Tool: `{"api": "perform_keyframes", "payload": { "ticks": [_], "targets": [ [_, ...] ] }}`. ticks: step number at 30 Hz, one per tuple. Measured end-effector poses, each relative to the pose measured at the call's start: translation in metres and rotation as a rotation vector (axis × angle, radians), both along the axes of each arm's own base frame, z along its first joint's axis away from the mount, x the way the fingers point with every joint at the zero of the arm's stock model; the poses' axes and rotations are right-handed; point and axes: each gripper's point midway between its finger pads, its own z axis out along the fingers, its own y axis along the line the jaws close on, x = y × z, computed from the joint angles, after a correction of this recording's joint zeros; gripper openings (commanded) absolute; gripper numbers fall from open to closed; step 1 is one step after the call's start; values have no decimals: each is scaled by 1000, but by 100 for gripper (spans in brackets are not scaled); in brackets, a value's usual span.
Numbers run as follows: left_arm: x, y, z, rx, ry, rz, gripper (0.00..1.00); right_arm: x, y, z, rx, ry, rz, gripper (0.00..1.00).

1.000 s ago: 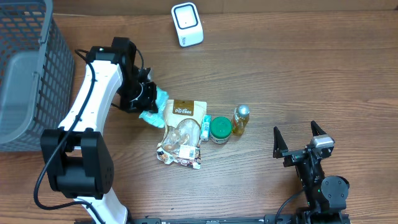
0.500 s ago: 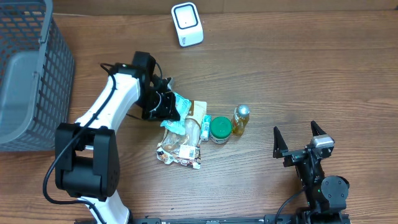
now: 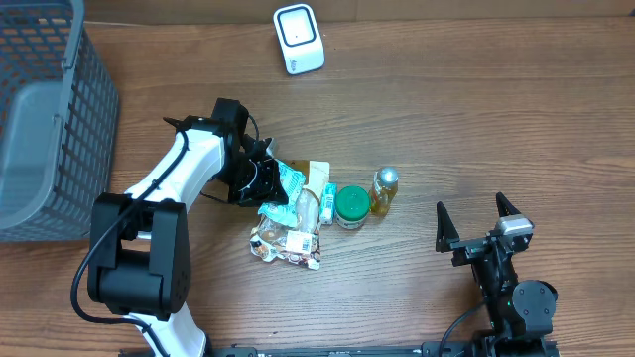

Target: Scan the item barcode

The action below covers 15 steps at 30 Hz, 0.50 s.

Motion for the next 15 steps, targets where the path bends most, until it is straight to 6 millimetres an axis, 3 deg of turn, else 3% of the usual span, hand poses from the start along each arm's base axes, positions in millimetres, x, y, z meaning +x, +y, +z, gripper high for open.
{"api": "perform_keyframes", "payload": {
  "ticks": [7, 15],
  "targets": [
    [-1, 0, 0, 2, 5, 0, 33, 0, 0, 0, 0, 0, 0, 100],
    [-10, 6, -2, 35, 38, -6, 35, 0, 0, 0, 0, 0, 1, 100]
  ]
}}
